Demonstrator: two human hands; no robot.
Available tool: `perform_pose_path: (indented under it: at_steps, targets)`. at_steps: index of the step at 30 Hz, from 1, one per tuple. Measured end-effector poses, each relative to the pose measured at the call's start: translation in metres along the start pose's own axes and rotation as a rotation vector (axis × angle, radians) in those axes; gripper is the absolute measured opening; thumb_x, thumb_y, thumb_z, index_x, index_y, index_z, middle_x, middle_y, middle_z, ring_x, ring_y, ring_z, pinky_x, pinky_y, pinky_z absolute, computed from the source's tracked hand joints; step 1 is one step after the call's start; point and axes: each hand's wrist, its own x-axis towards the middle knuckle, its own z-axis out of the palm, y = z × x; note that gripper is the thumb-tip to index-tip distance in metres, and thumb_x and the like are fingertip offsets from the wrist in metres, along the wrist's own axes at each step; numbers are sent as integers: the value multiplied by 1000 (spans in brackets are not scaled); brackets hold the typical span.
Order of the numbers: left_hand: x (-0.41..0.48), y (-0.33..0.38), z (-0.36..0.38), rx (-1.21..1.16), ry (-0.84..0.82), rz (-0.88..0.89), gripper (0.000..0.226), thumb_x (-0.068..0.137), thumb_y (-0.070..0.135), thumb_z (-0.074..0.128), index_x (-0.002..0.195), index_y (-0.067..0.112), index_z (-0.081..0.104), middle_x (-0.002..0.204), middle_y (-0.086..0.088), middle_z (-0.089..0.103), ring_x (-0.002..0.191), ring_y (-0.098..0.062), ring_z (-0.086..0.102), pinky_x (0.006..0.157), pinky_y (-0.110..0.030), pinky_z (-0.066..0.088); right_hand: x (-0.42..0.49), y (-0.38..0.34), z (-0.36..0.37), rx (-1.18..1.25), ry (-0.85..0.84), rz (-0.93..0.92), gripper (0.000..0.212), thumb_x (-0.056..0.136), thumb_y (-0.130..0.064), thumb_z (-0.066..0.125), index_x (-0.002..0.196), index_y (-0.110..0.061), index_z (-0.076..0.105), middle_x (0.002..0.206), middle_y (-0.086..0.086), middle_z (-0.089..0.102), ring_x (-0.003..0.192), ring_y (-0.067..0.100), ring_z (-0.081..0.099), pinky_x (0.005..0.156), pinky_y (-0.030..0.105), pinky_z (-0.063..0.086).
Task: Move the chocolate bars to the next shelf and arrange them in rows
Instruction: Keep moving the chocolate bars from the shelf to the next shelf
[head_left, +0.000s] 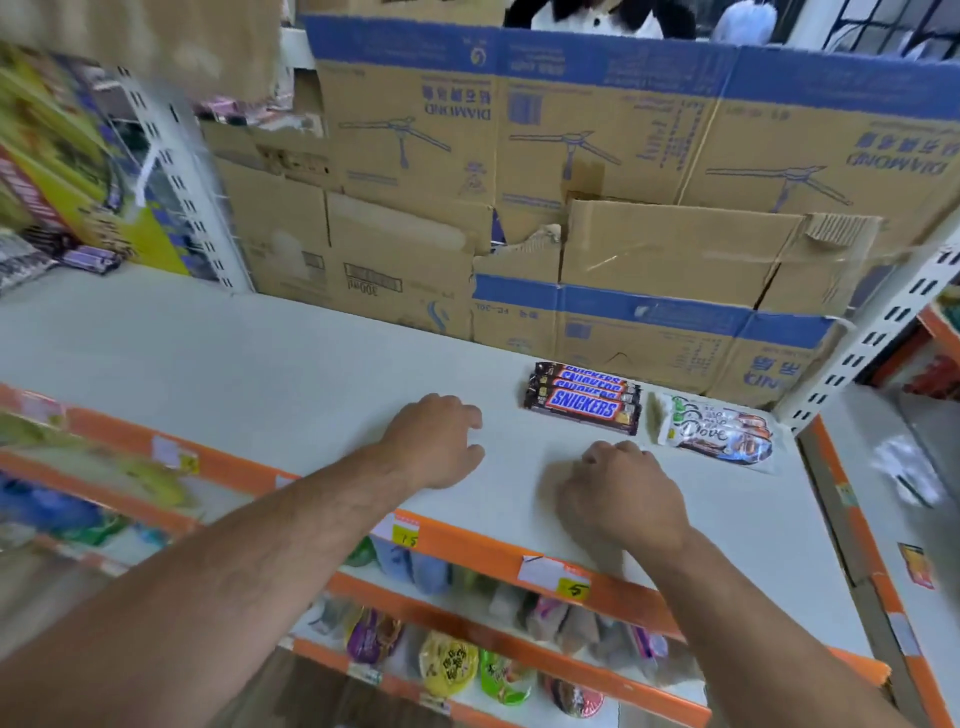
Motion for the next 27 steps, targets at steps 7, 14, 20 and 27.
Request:
perform_pose_path:
  at_steps: [7, 14, 20, 27]
  targets:
    - [-39, -86, -21, -83, 64, -111, 46, 92, 46, 53, 135, 30, 51, 131, -1, 55, 122, -22, 48, 100, -35, 41, 2, -121, -2, 26, -100, -162, 46, 82, -51, 59, 121, -25, 58, 120, 2, 57, 115, 23, 55, 85, 32, 46]
    - [-90, -233, -48, -119, 101, -217, 46, 88, 46, 55, 133, 33, 52, 129, 1, 56, 123, -21, 48, 101, -36, 40, 15, -276, 20, -8, -136, -298, 57, 84, -58, 57, 132, -28, 51, 128, 1, 55, 119, 22, 54, 90, 34, 45]
    - [-143, -370, -83, -181, 92, -311, 46, 89, 45, 58, 133, 30, 53, 133, 3, 56, 119, -19, 52, 96, -32, 44, 27, -422, 47, -31, -185, -416, 57, 84, -59, 58, 132, -29, 51, 128, -1, 55, 120, 20, 54, 92, 32, 45]
    - [-177, -496, -106, -252, 71, -421, 48, 89, 49, 54, 132, 29, 52, 131, 4, 57, 114, -18, 56, 92, -35, 50, 50, -556, 74, -55, -229, -528, 57, 81, -63, 54, 129, -32, 52, 127, -6, 57, 116, 16, 55, 89, 32, 46]
